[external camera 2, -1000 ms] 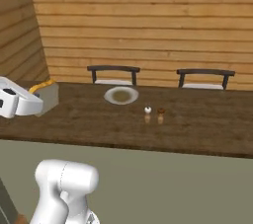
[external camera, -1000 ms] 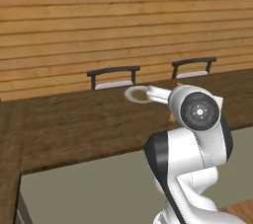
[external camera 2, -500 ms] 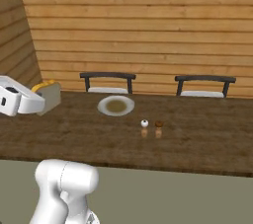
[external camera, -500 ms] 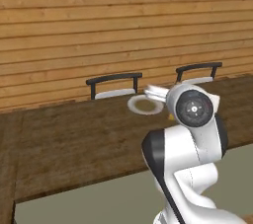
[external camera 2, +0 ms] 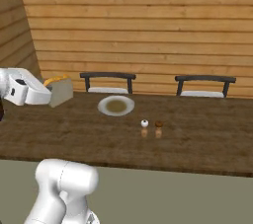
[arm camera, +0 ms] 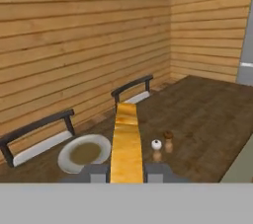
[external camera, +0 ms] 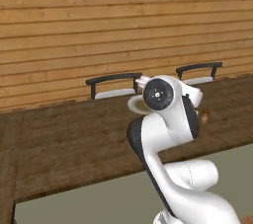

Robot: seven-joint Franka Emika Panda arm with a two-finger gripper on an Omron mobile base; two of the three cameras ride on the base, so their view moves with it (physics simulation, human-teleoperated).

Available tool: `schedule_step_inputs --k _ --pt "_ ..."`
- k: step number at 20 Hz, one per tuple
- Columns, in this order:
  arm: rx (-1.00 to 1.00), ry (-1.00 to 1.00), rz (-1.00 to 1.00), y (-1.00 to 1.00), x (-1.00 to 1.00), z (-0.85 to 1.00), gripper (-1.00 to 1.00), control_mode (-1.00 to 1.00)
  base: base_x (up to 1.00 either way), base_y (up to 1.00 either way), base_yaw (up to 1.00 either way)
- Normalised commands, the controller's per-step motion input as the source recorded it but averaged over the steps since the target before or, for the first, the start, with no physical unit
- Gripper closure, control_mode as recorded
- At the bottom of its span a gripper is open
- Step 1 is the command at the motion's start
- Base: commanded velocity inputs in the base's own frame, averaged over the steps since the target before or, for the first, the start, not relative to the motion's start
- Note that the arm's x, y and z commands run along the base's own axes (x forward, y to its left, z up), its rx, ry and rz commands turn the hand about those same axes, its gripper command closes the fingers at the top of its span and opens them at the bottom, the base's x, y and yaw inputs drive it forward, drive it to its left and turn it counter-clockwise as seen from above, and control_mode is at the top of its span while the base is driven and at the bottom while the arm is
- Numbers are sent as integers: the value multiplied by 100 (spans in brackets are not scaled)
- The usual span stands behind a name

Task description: Start the toaster. Once the lever pops up, take the bread to the plate on the dining counter.

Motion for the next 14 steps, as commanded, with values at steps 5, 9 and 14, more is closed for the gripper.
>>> schedule_step_inputs --k 5,9,14 --pt "0 19 -20 -10 84 -24 100 -100 0 0 0" --pt "0 29 -9 -23 87 -24 100 -100 0 0 0" --pt "-1 16 0 -32 67 -28 100 -100 0 0 0"
